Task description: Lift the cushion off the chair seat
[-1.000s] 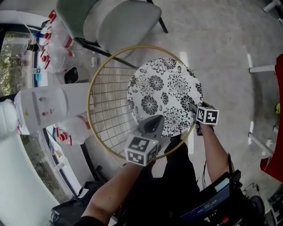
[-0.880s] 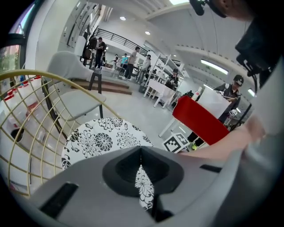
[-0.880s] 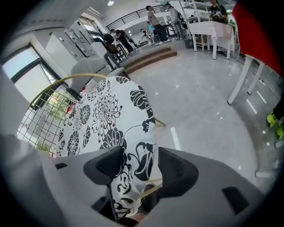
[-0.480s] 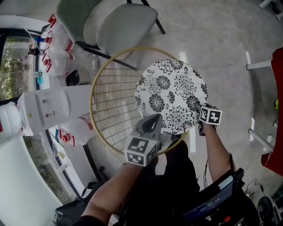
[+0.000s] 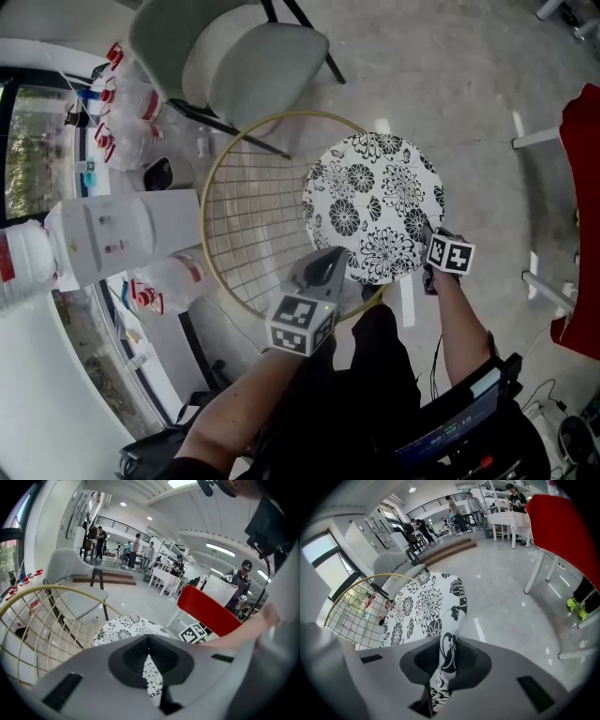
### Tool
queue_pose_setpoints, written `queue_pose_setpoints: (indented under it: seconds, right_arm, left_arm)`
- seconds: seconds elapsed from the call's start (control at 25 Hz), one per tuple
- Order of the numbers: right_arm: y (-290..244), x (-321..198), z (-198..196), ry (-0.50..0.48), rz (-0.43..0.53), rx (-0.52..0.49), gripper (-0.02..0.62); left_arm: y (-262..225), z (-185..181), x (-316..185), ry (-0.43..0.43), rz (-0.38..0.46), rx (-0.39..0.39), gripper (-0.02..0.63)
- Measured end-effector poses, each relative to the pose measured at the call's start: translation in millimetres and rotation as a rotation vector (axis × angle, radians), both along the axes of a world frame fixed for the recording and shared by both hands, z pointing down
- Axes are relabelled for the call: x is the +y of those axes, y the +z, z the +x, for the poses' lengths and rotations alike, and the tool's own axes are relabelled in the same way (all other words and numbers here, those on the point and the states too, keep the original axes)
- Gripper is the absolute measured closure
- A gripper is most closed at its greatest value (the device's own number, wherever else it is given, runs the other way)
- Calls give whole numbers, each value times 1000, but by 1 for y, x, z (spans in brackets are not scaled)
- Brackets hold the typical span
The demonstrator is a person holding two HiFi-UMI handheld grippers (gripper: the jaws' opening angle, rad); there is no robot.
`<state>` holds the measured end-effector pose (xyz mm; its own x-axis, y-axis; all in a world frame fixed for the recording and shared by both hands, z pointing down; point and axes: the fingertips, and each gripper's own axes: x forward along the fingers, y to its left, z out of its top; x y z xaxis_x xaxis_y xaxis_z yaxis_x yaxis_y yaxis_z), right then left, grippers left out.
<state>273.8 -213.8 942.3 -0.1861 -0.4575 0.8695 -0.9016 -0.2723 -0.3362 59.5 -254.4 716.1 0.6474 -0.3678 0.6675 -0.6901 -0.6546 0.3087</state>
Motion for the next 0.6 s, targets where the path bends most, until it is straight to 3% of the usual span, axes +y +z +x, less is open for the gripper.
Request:
queue_pose_setpoints:
  seconds: [0.28,0.6]
  right_arm:
    - [-40,12,6,19,39,11,554]
    - [-104,2,-2,28,120,19,560]
  left_arm:
    - [-34,4,11,40,52,17,597]
    - [-82,-7,-1,10,115,68,598]
